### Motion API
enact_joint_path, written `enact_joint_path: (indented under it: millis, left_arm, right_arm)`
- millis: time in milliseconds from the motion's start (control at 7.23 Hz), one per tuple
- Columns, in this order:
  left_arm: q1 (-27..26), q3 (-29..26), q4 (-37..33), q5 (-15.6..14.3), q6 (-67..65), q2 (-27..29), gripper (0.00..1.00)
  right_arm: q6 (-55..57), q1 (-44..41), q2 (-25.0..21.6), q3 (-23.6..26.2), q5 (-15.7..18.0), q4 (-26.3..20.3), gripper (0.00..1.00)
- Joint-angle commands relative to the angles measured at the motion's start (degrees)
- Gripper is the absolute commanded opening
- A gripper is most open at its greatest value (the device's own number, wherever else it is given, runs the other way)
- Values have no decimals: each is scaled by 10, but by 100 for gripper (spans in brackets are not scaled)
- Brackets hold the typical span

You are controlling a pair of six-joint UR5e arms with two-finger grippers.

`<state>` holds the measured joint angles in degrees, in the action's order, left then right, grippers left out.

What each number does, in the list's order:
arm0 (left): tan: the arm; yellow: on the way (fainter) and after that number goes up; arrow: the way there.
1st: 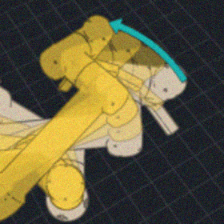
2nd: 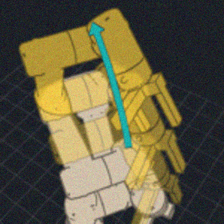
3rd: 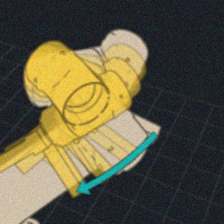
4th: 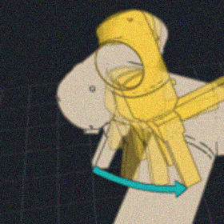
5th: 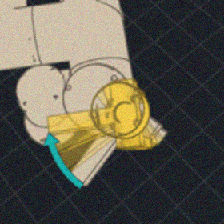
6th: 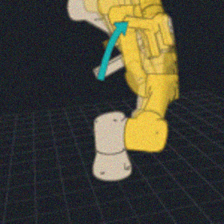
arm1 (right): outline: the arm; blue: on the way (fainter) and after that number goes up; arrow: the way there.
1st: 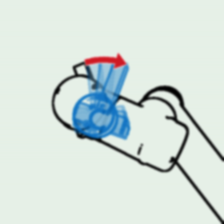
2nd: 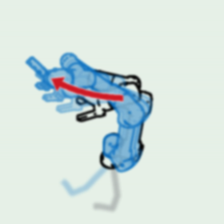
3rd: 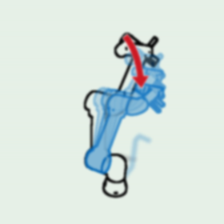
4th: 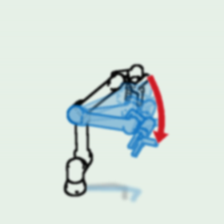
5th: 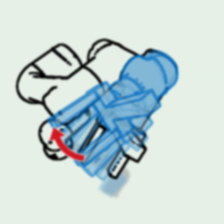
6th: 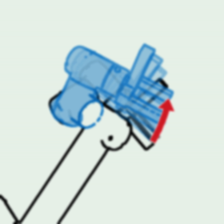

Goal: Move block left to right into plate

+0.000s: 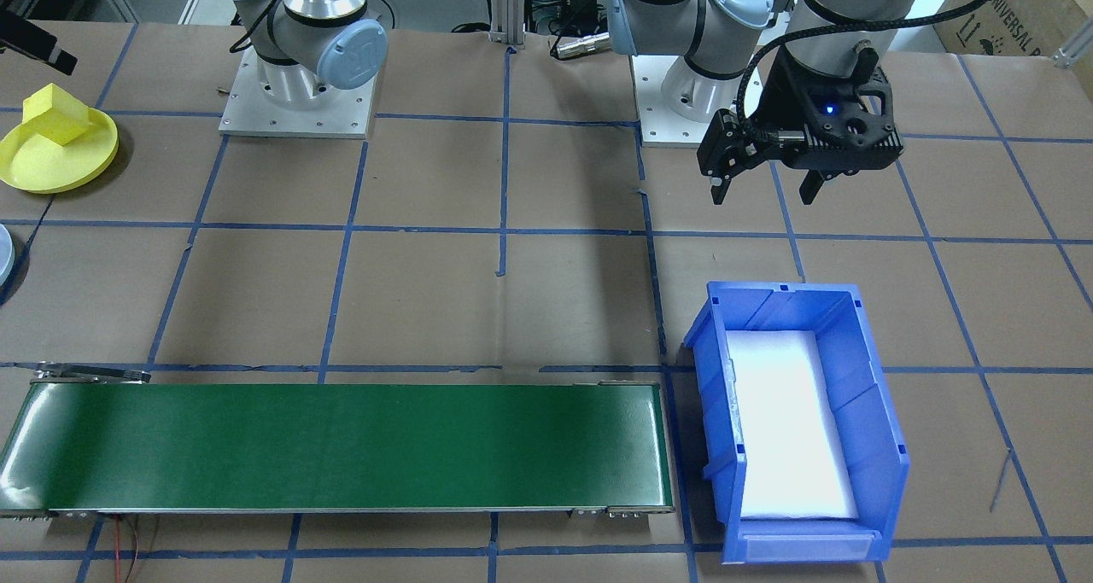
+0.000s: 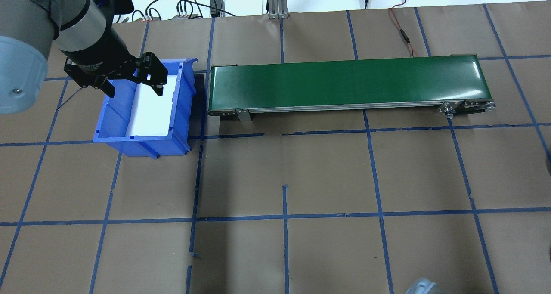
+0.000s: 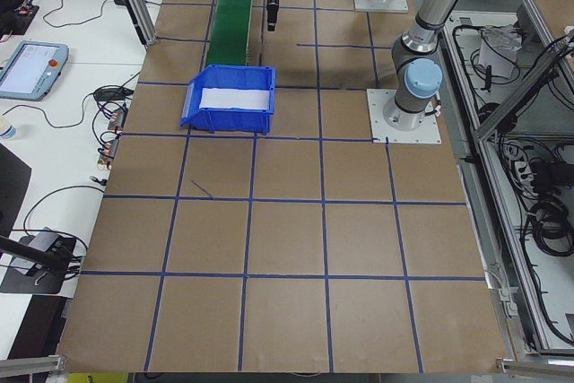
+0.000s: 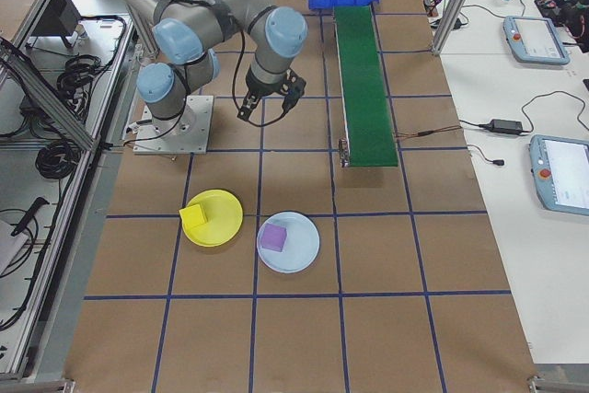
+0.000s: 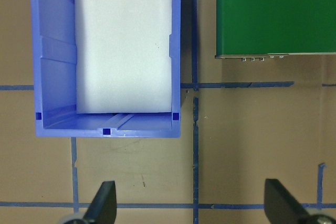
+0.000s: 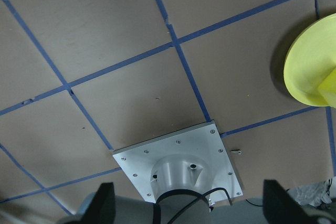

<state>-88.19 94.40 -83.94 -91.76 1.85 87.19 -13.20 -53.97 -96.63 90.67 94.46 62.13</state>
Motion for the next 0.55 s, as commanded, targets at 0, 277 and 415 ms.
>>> enact_joint_path:
  millis: [0, 277, 415]
  left_arm:
    - [-1, 0, 0, 0, 0, 0, 100]
    - [0, 1, 0, 0, 0, 0, 100]
    - [0, 1, 0, -1, 0, 0, 100]
  right_arm:
    - [134, -125, -2, -44, -49, -54, 100]
    - [266, -216, -6, -65, -77, -61, 100]
    - [337, -283, -5, -67, -74, -51, 100]
